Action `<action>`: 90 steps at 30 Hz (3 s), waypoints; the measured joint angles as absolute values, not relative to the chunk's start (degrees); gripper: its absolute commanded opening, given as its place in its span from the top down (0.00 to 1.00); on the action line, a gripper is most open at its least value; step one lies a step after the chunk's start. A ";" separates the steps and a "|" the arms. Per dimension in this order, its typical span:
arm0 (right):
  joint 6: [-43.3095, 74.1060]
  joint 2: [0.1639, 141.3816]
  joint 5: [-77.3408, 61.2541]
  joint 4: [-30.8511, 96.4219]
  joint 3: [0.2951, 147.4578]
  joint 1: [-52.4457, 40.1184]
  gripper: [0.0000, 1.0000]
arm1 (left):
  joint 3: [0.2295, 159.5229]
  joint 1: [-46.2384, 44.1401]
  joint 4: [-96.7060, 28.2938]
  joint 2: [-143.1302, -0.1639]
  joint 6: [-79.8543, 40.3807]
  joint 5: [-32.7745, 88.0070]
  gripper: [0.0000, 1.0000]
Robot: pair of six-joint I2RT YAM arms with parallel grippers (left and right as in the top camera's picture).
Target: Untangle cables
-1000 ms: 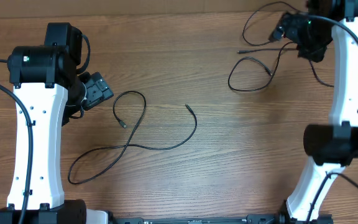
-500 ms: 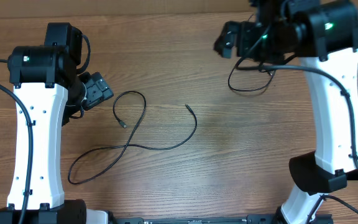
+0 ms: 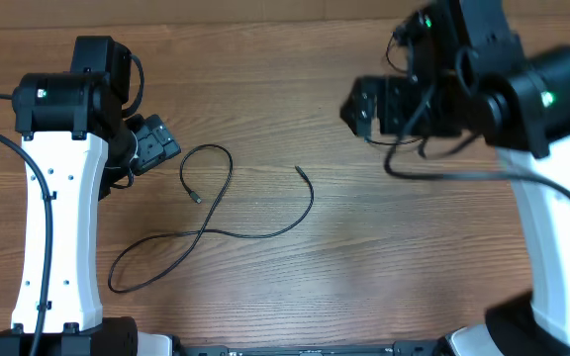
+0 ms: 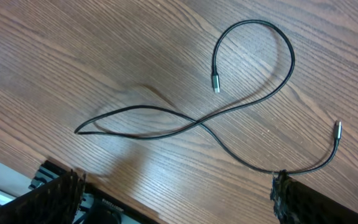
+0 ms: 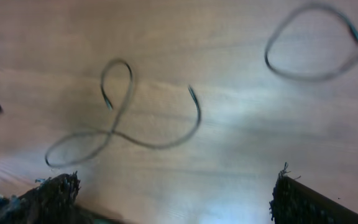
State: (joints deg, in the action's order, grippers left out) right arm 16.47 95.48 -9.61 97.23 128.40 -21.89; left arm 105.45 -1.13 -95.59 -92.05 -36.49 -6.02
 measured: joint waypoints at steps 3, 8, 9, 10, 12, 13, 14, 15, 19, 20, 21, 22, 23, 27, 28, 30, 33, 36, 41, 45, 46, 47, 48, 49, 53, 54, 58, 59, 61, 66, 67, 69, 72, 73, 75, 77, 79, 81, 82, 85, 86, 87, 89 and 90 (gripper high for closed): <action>16.45 91.90 -9.06 97.32 121.84 -21.89 0.00 | 105.45 -1.13 -95.61 -92.05 -36.49 -6.02 0.00; 16.45 90.00 -8.58 97.30 114.67 -21.89 0.00 | 105.45 -1.13 -95.59 -92.05 -36.49 -6.04 0.01; 16.47 90.00 -8.64 97.25 113.69 -21.89 0.00 | 105.45 -1.13 -95.59 -92.05 -36.49 -6.04 0.00; 16.47 90.00 -8.78 97.14 112.86 -21.91 0.00 | 105.45 -1.13 -95.59 -92.05 -36.49 -6.02 0.00; 16.45 90.00 -8.97 97.06 111.31 -21.91 0.00 | 105.45 -1.13 -95.59 -92.05 -36.49 -6.02 0.00; 16.45 90.00 -9.02 97.06 110.67 -21.89 0.00 | 105.45 -1.13 -95.59 -92.05 -36.49 -6.04 0.00; 16.45 90.00 -9.13 96.84 109.82 -21.89 0.00 | 105.45 -1.13 -95.59 -92.05 -36.49 -6.02 0.01; 16.47 90.00 -9.21 96.62 109.23 -21.89 0.00 | 105.45 -1.13 -95.59 -92.05 -36.49 -6.02 0.01; 16.45 90.00 -10.07 94.30 106.76 -21.89 0.00 | 105.45 -1.13 -95.59 -92.05 -36.49 -6.02 0.00; 16.45 90.00 -10.35 93.67 106.17 -21.89 0.00 | 105.45 -1.13 -95.59 -92.05 -36.49 -6.04 0.00; 16.47 90.00 -10.70 92.99 105.47 -21.91 0.00 | 105.45 -1.13 -95.59 -92.05 -36.49 -6.02 0.00; 16.47 90.00 -11.14 92.38 104.97 -21.89 0.00 | 105.45 -1.13 -95.59 -92.05 -36.49 -6.04 0.01; 16.47 90.00 -11.51 91.77 104.53 -21.89 0.00 | 105.45 -1.13 -95.59 -92.05 -36.49 -6.02 0.01; 16.43 90.00 -13.45 89.73 102.56 -21.89 0.00 | 105.45 -1.13 -95.59 -92.05 -36.49 -6.02 0.00; 16.43 90.00 -13.82 89.47 102.10 -21.89 0.00 | 105.45 -1.13 -95.59 -92.05 -36.49 -6.02 0.01; 16.45 90.00 -14.68 89.06 101.32 -21.89 0.00 | 105.45 -1.13 -95.59 -92.05 -36.49 -6.02 0.00; 16.47 90.00 -15.55 88.58 100.68 -21.89 0.00 | 105.45 -1.13 -95.59 -92.05 -36.49 -6.02 0.00; 16.45 90.00 -16.25 88.01 100.25 -21.89 0.00 | 105.45 -1.13 -95.59 -92.05 -36.49 -6.02 0.00; 16.43 90.00 -17.91 86.96 99.35 -21.89 0.00 | 105.45 -1.13 -95.59 -92.05 -36.49 -6.04 0.00; 16.47 90.00 -18.68 86.94 98.94 -21.91 0.00 | 105.45 -1.13 -95.59 -92.05 -36.49 -6.02 0.00; 16.47 90.00 -18.81 86.91 98.94 -21.89 0.00 | 105.45 -1.13 -95.59 -92.05 -36.49 -6.02 0.00; 16.45 90.00 -18.92 86.94 98.94 -21.89 0.00 | 105.45 -1.13 -95.59 -92.05 -36.49 -6.02 0.00; 16.47 90.00 -19.05 86.96 98.94 -21.91 0.00 | 105.45 -1.13 -95.59 -92.05 -36.49 -6.02 0.00; 16.45 90.00 -19.11 86.89 98.94 -21.89 0.00 | 105.45 -1.13 -95.59 -92.05 -36.49 -6.02 0.00; 16.47 90.00 -19.57 86.32 98.94 -21.89 0.00 | 105.45 -1.13 -95.59 -92.05 -36.49 -6.02 0.00; 16.47 90.00 -19.79 86.06 98.94 -21.89 0.00 | 105.45 -1.13 -95.59 -92.05 -36.49 -6.02 0.01; 16.45 90.00 -20.82 85.03 98.94 -21.89 0.00 | 105.45 -1.13 -95.59 -92.05 -36.49 -6.02 0.00; 16.45 90.00 -20.93 84.90 98.94 -21.89 0.00 | 105.45 -1.13 -95.59 -92.05 -36.49 -6.02 0.00; 16.47 90.00 -21.23 84.68 98.94 -21.89 0.00 | 105.45 -1.13 -95.59 -92.05 -36.49 -6.02 0.00; 16.45 90.00 -21.65 84.51 98.94 -21.89 0.00 | 105.45 -1.13 -95.59 -92.05 -36.49 -6.02 0.00; 16.49 90.00 -21.65 84.47 98.94 -21.91 0.00 | 105.45 -1.13 -95.59 -92.05 -36.49 -6.02 0.00; 16.45 90.00 -21.74 84.44 98.94 -21.89 0.00 | 105.45 -1.13 -95.59 -92.05 -36.49 -6.02 0.00; 16.45 90.00 -22.15 84.42 98.94 -21.89 0.00 | 105.45 -1.13 -95.59 -92.05 -36.49 -6.02 0.00; 16.47 90.00 -22.20 84.42 98.94 -21.91 0.00 | 105.45 -1.13 -95.59 -92.05 -36.49 -6.02 0.00; 16.45 90.00 -22.26 84.38 98.94 -22.00 0.00 | 105.45 -1.13 -95.59 -92.05 -36.49 -6.02 0.00; 16.45 90.00 -22.28 83.94 98.94 -22.37 0.00 | 105.45 -1.13 -95.59 -92.05 -36.49 -6.02 0.01; 16.47 90.00 -22.28 83.33 98.94 -23.16 0.00 | 105.45 -1.13 -95.59 -92.05 -36.49 -6.02 0.01; 16.49 90.00 -22.31 82.74 98.94 -24.18 0.00 | 105.45 -1.13 -95.59 -92.05 -36.49 -6.02 0.01; 16.45 90.00 -22.31 82.28 98.94 -24.88 0.00 | 105.45 -1.13 -95.59 -92.05 -36.49 -6.02 0.00; 16.49 90.00 -22.31 81.32 98.94 -26.44 0.00 | 105.45 -1.13 -95.59 -92.05 -36.49 -6.02 0.00; 16.45 90.00 -22.31 80.88 98.94 -27.05 0.00 | 105.45 -1.13 -95.59 -92.05 -36.49 -6.02 0.00; 16.45 90.00 -22.31 80.40 98.94 -27.73 0.00 | 105.45 -1.13 -95.59 -92.05 -36.49 -6.02 0.00; 16.47 90.00 -22.31 79.70 98.94 -29.10 0.00 | 105.45 -1.13 -95.59 -92.05 -36.49 -6.02 0.01; 16.47 90.00 -22.33 79.35 98.94 -29.58 0.00 | 105.45 -1.13 -95.59 -92.05 -36.49 -6.02 0.00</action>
State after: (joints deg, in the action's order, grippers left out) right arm 16.47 90.00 -22.33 79.35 98.94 -29.58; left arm 105.45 -1.13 -95.59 -92.05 -36.49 -6.02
